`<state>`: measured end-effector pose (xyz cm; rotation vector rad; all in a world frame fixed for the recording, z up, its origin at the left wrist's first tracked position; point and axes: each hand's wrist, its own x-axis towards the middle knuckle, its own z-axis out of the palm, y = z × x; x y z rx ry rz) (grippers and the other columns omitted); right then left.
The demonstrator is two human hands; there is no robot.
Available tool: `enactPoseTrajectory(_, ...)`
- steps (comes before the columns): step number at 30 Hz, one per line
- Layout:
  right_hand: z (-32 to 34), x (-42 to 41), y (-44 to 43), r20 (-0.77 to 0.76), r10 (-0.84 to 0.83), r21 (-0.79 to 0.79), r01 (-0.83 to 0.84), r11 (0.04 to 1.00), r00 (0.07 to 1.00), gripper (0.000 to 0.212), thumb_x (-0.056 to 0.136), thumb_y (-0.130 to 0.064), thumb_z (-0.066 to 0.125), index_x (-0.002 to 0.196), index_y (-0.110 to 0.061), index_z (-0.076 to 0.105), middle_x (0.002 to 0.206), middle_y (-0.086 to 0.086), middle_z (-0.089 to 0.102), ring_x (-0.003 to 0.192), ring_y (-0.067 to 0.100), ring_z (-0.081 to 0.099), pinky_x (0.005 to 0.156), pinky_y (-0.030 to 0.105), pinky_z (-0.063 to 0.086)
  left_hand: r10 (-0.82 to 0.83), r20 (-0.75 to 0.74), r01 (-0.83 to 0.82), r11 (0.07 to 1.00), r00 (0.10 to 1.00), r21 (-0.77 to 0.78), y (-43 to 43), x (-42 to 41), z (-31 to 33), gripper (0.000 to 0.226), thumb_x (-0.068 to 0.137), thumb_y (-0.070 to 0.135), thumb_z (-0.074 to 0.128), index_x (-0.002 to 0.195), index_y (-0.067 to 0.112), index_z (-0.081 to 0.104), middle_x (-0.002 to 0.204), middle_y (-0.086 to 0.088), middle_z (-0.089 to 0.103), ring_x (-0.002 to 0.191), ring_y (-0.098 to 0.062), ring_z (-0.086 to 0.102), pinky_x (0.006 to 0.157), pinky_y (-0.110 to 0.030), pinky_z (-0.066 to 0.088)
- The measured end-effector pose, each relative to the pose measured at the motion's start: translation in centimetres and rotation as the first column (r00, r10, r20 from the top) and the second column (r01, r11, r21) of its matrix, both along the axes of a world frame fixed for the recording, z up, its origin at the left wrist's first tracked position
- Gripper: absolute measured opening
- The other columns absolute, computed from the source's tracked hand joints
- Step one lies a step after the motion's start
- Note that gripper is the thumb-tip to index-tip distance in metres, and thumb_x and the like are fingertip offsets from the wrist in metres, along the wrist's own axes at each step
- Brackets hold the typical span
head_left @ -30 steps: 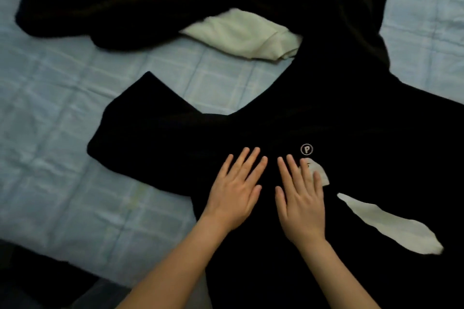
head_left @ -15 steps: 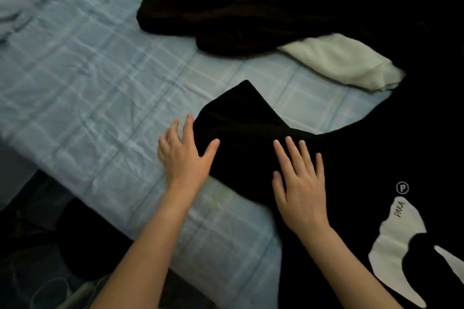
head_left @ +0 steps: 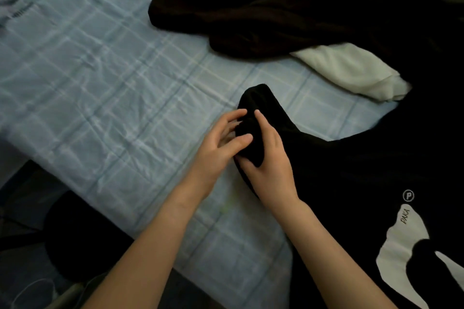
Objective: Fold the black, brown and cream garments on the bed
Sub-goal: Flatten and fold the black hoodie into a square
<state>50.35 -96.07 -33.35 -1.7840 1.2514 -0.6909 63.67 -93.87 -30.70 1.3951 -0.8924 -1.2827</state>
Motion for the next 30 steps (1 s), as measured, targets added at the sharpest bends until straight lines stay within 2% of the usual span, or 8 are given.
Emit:
enactPoseTrajectory(4, -0.5, -0.8, -0.9, 0.049, -0.063, -0.056, 0.066, 0.996, 0.997, 0.070, 0.085, -0.002, 0.063, 0.148, -0.024, 0.041, 0.145, -0.005, 0.051, 0.135, 0.003, 0.044, 0.108, 0.012, 0.033, 0.011, 0.047, -0.010, 1.000, 0.999, -0.021, 0.2, 1.1, -0.8, 0.052, 0.093, 0.010, 0.060, 0.140, 0.025, 0.044, 0.138, -0.003, 0.052, 0.127, -0.010, 0.051, 0.104, -0.029, 0.044)
enactPoseTrajectory(7, -0.7, -1.1, -0.7, 0.108, -0.053, 0.019, 0.051, 0.999, 0.993, 0.073, 0.085, -0.004, 0.067, 0.149, -0.028, 0.040, 0.143, -0.008, 0.053, 0.132, -0.001, 0.047, 0.109, 0.019, 0.039, -0.079, -0.031, 0.077, 0.995, 0.996, -0.061, 0.3, 0.1, -1.6, 0.057, 0.091, 0.024, 0.061, 0.140, 0.044, 0.038, 0.148, 0.013, 0.043, 0.135, -0.006, 0.043, 0.110, -0.029, 0.038)
enactPoseTrajectory(9, -0.5, -1.6, -0.4, 0.131, -0.018, 0.063, 0.009, 0.998, 0.991, 0.072, 0.088, -0.009, 0.069, 0.151, -0.026, 0.038, 0.147, -0.008, 0.050, 0.135, -0.002, 0.044, 0.111, 0.023, 0.039, -0.133, -0.050, 0.128, 0.988, 0.990, -0.082, 0.0, -1.3, -1.8, 0.056, 0.090, 0.027, 0.064, 0.139, 0.043, 0.041, 0.142, 0.019, 0.049, 0.132, -0.003, 0.045, 0.105, -0.022, 0.041)
enactPoseTrajectory(12, 0.1, -4.2, 0.1, -0.033, 0.073, -0.019, -0.074, 0.997, 0.997, 0.072, 0.090, -0.031, 0.063, 0.154, -0.022, 0.032, 0.156, -0.011, 0.037, 0.145, 0.003, 0.029, 0.119, 0.030, 0.029, -0.064, 0.074, 0.073, 0.988, 0.995, -0.136, -0.4, -3.2, -1.8, 0.043, 0.088, 0.022, 0.066, 0.129, 0.026, 0.052, 0.124, 0.018, 0.060, 0.119, -0.001, 0.055, 0.097, -0.017, 0.042)
enactPoseTrajectory(14, 0.3, -7.7, 0.6, -0.196, -0.023, -0.109, 0.002, 0.994, 0.980, 0.068, 0.092, -0.039, 0.053, 0.154, -0.023, 0.031, 0.158, -0.007, 0.033, 0.149, 0.009, 0.022, 0.121, 0.039, 0.024, -0.013, 0.137, 0.034, 0.989, 0.991, -0.146, -0.5, -4.3, -1.6, 0.031, 0.088, 0.021, 0.062, 0.120, 0.021, 0.058, 0.113, 0.016, 0.064, 0.111, -0.003, 0.059, 0.095, -0.018, 0.043)
enactPoseTrajectory(18, -0.3, -18.4, 3.3, -0.559, -0.349, -0.240, 0.256, 0.936, 0.752, 0.061, 0.096, -0.040, 0.039, 0.155, -0.027, 0.030, 0.161, 0.000, 0.028, 0.151, 0.025, 0.015, 0.120, 0.054, 0.017, -0.124, 0.348, 0.196, 0.964, 0.929, -0.179, 0.5, -8.7, -0.9, 0.030, 0.091, 0.024, 0.061, 0.120, 0.022, 0.061, 0.116, 0.010, 0.065, 0.112, -0.005, 0.060, 0.098, -0.026, 0.046)
enactPoseTrajectory(22, -2.0, -29.2, 7.1, -0.697, -0.472, -0.247, 0.437, 0.865, 0.540, 0.064, 0.094, -0.048, 0.028, 0.155, -0.028, 0.029, 0.160, 0.007, 0.029, 0.150, 0.032, 0.017, 0.117, 0.061, 0.017, -0.206, 0.530, 0.351, 0.917, 0.822, -0.187, 1.6, -15.7, -0.8, 0.036, 0.090, 0.038, 0.058, 0.126, 0.038, 0.055, 0.124, 0.017, 0.059, 0.117, 0.000, 0.056, 0.095, -0.026, 0.047)
enactPoseTrajectory(30, -6.2, -39.4, 10.4, -0.823, -0.379, -0.196, 0.414, 0.889, 0.424, 0.060, 0.098, -0.053, 0.022, 0.155, -0.039, 0.015, 0.162, 0.003, 0.025, 0.150, 0.029, 0.015, 0.117, 0.059, 0.016, -0.433, 0.530, 0.576, 0.806, 0.729, -0.134, 3.7, -29.8, -1.8, 0.045, 0.090, 0.047, 0.056, 0.133, 0.052, 0.042, 0.134, 0.026, 0.052, 0.128, 0.015, 0.039, 0.096, -0.012, 0.041)
